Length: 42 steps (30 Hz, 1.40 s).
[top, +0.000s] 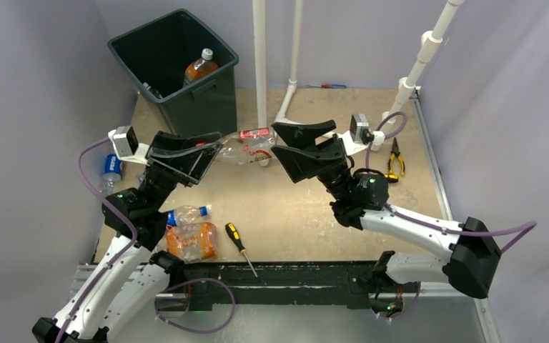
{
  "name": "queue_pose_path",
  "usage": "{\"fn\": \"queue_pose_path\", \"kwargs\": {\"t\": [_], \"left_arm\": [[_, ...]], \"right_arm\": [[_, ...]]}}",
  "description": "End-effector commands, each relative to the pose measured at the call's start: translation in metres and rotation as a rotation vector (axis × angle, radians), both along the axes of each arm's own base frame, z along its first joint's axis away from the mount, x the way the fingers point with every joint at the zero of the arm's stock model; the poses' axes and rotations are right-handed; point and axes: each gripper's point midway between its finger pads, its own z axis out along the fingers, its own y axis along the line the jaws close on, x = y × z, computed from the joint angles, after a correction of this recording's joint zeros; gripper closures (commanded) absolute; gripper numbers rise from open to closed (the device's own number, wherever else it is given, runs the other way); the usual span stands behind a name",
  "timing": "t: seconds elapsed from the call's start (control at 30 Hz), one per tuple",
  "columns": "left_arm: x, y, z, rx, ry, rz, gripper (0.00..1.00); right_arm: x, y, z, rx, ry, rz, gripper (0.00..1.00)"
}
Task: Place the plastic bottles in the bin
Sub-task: Place the plastic bottle in the trash bin.
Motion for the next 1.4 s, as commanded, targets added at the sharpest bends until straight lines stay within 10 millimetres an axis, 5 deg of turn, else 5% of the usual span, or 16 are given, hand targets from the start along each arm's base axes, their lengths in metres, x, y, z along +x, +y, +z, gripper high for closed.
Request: {"fn": "queue_pose_path", "kwargs": {"t": [0.0, 0.2, 0.3, 0.37, 0.47, 0.57, 0.67, 0.77, 0.9, 1.0, 1.37], "left_arm": [[0.017, 0.0, -0.005, 0.008, 0.032, 0.049, 1.0], [0.021, -0.006, -0.003, 0.01, 0.034, 0.016, 1.0], [0.024, -0.011, -0.003, -0.006, 0.041, -0.018, 1.0], [0.023, -0.014, -0.002, -0.009, 0.036, -0.049, 1.0], [0.022, -0.014, 0.002, -0.014, 0.025, -0.051, 1.0], [0.023, -0.01, 0.015, 0.049, 0.005, 0.033, 1.0], [0.032, 0.016, 0.036, 0.156, 0.002, 0.282, 1.0], [0.059, 0.055, 0.04, 0.219, 0.116, 0.569, 1.0], [0.101, 0.109, 0.019, 0.392, 0.369, 0.923, 1.0], [0.125, 0.13, 0.019, 0.45, 0.395, 1.108, 1.0], [0.257, 0.127, 0.026, 0.607, 0.4, 1.438, 1.0]], "right_arm": [[-0.01, -0.009, 0.01, -0.033, -0.044, -0.028, 0.33], [-0.001, -0.012, 0.009, -0.108, 0.002, -0.089, 0.69], [-0.001, -0.013, 0.006, -0.128, 0.007, -0.095, 0.78], [-0.001, -0.012, 0.006, -0.139, 0.014, -0.091, 0.67], [0.001, -0.016, 0.006, -0.165, 0.035, -0.111, 0.33], [0.002, -0.027, 0.017, -0.224, 0.025, -0.193, 0.24], [-0.003, -0.053, 0.026, -0.235, 0.01, -0.285, 0.22], [-0.009, -0.067, 0.013, -0.247, 0.019, -0.306, 0.22], [-0.013, -0.081, 0.001, -0.284, 0.017, -0.354, 0.22], [-0.012, -0.083, -0.018, -0.291, 0.029, -0.359, 0.22], [-0.005, -0.076, -0.061, -0.377, 0.086, -0.353, 0.23]]}}
